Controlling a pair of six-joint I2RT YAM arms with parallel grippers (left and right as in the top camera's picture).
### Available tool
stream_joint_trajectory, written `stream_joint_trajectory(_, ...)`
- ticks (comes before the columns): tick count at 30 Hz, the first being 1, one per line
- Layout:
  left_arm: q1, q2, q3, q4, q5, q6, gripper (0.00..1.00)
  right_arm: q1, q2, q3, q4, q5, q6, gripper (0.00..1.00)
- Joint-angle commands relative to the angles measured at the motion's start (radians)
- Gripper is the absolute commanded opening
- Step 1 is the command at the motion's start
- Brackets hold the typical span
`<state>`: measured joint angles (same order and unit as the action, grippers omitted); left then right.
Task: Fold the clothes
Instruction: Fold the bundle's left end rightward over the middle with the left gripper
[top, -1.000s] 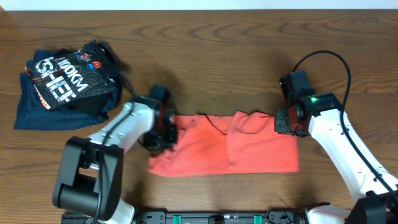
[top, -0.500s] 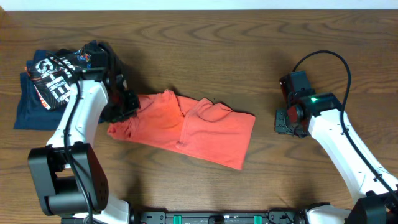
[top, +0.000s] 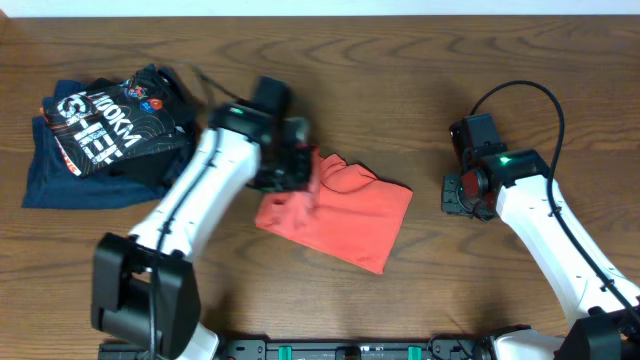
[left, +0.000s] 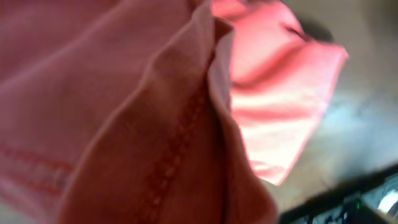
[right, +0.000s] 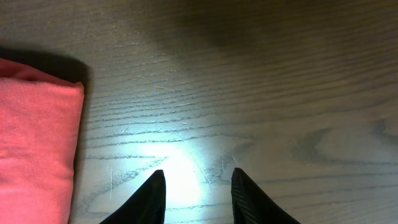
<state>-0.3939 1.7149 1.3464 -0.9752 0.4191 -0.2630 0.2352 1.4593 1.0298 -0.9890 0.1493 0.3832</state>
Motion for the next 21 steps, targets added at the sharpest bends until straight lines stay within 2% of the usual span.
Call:
stream_joint_trajectory(1,-0.096,-0.009,0.020,0.022,-0.006,-0.028,0.06,-0.006,-0.006,-0.005,0.001,0.003,0.005,0.34)
stream_joint_trajectory(10,-0.290,0.010,0.017,0.095,-0.100,-0.027,0.07,-0.006,-0.006,-0.005,0.001,0.003,0.005,0.34)
stream_joint_trajectory(18,-0.351,0.044,0.017,0.140,-0.100,-0.027,0.07,-0.006,-0.006,-0.005,0.000,-0.026,0.004,0.34)
stream_joint_trajectory(20,-0.352,0.058,0.016,0.140,-0.099,-0.027,0.16,-0.006,-0.006,-0.005,0.000,-0.026,0.004,0.34)
stream_joint_trajectory(21,-0.352,0.064,0.016,0.140,-0.098,-0.027,0.24,-0.006,-0.006,-0.005,0.000,-0.026,0.004,0.34)
